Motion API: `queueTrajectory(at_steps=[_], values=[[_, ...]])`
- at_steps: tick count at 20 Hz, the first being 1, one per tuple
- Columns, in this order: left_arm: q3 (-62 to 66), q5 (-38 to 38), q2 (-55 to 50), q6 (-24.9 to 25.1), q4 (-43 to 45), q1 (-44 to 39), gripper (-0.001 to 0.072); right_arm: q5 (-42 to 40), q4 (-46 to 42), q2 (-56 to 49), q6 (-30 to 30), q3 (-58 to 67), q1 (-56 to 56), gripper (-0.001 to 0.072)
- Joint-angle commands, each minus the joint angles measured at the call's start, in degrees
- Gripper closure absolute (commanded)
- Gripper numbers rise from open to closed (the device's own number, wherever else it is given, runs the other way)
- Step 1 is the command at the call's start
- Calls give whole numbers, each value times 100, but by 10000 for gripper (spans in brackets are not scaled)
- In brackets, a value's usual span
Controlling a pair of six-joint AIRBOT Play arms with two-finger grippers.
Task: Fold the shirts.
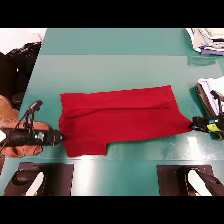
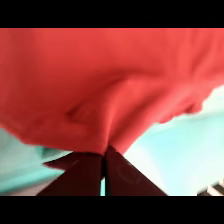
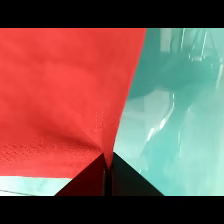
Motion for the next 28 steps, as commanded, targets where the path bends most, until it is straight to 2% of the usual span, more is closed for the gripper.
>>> queueTrajectory(at_steps=[1, 5, 9, 12, 15, 16, 17, 18, 19, 20, 24, 25, 26, 27, 28], values=[[514, 907, -990, 369, 107, 2, 684, -186, 63, -531, 74, 673, 378, 694], [1589, 1773, -2798, 664, 109, 2, 683, -455, 66, -1928, 273, 1821, 798, 693], [2741, 2004, -4151, 767, 114, 2, 683, -459, 378, -3152, 321, 2907, 841, 693], [3303, 2323, -4669, 796, 109, 24, 683, -479, 804, -3858, 321, 3635, 802, 693], [3464, 2789, -4747, 793, 111, 26, 681, -452, 1078, -4524, 330, 4323, 804, 692], [3480, 2868, -4745, 789, 105, 26, 581, -452, 1290, -4732, 334, 4542, 802, 641], [3486, 2892, -4745, 730, 105, 26, 299, -455, 1563, -4927, 330, 4767, 761, 443], [3486, 2887, -4745, 678, 103, 26, 162, -439, 1829, -5088, 326, 4986, 691, 362], [3491, 2852, -4732, 612, 101, 26, 167, -354, 2046, -5226, 280, 5211, 621, 361], [3510, 2750, -4704, 605, 101, 26, 167, -175, 2164, -5346, 162, 5438, 538, 329], [3683, 1714, -4699, 654, 24, 13, 170, 621, 2109, -5442, -402, 5611, 96, 321], [3683, 1545, -4699, 654, 17, 11, 350, 710, 2109, -5442, -496, 5515, -50, 212], [3683, 1434, -4699, 656, -22, 13, 606, 702, 2111, -5442, -501, 5366, -170, 72], [3683, 1370, -4699, 675, -42, -4, 673, 695, 2114, -5442, -501, 5163, -289, 44], [3683, 1353, -4699, 695, -46, -35, 673, 684, 2114, -5442, -507, 4940, -385, 44]])
